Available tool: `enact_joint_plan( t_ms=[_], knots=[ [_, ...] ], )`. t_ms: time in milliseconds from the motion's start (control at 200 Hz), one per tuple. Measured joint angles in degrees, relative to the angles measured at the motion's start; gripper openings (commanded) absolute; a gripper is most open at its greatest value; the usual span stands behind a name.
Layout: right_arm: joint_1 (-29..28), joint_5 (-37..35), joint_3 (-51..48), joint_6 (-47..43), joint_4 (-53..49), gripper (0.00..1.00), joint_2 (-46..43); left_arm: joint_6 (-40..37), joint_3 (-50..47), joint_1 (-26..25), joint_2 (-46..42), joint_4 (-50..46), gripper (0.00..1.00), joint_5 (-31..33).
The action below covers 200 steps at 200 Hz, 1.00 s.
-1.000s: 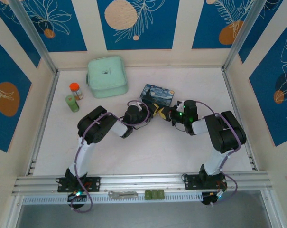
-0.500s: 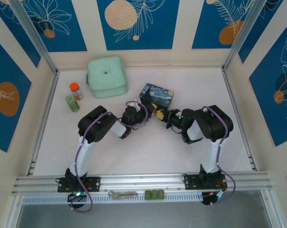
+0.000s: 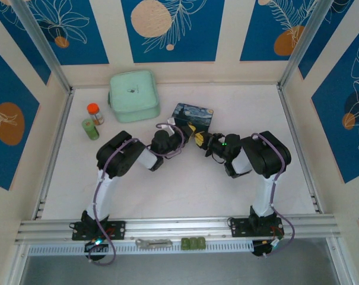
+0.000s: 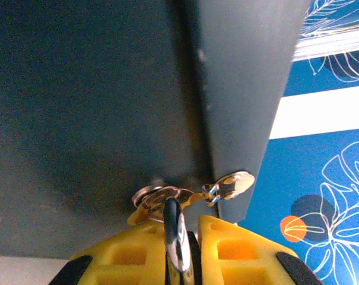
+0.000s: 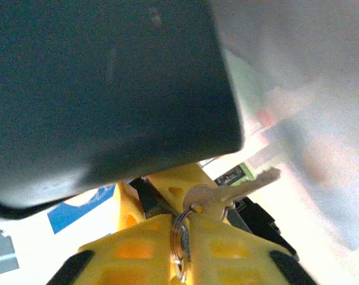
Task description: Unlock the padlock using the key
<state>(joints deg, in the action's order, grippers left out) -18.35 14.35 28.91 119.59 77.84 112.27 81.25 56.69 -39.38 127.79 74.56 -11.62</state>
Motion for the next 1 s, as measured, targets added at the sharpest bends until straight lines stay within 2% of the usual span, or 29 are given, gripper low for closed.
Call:
enact_joint_plan(
  t_ms=[90,260,360,495,605,715,880,1000],
  knots=[
    [0.9,1.5,-0.2,0.2,-3.0,0.42,-1.7,0.8,0.0,-0.3,0.1,0.0,0.00,0.1],
    [1.7,3.5,-0.8,-1.9,-13.5,0.48,-9.4,1.4,0.0,-1.3,0.2,0.1,0.00,-0.2],
    [2.9,4.3,-0.7,-8.8,-25.0,0.55,-16.2,1.4,-0.1,-1.7,0.2,0.2,0.00,-0.3],
    [4.3,3.1,2.5,-22.9,-46.9,0.65,-26.4,1.6,-1.7,-1.7,0.2,0.1,0.00,-0.3],
    [4.6,0.2,6.4,-34.6,-61.9,0.66,-32.5,1.2,-3.6,-1.7,0.2,-1.0,0.00,0.0],
    [5.1,-1.9,8.9,-43.7,-71.8,0.66,-34.9,1.1,-4.4,-1.6,0.2,-3.2,0.00,0.1],
    [5.4,-4.2,11.5,-53.6,-81.7,0.66,-34.3,0.7,-4.9,-1.6,-0.1,-5.1,0.00,0.0],
    [5.5,-5.2,13.3,-57.3,-85.0,0.66,-33.2,-0.8,-6.0,-1.6,-3.3,-10.6,0.00,0.1]
  ],
)
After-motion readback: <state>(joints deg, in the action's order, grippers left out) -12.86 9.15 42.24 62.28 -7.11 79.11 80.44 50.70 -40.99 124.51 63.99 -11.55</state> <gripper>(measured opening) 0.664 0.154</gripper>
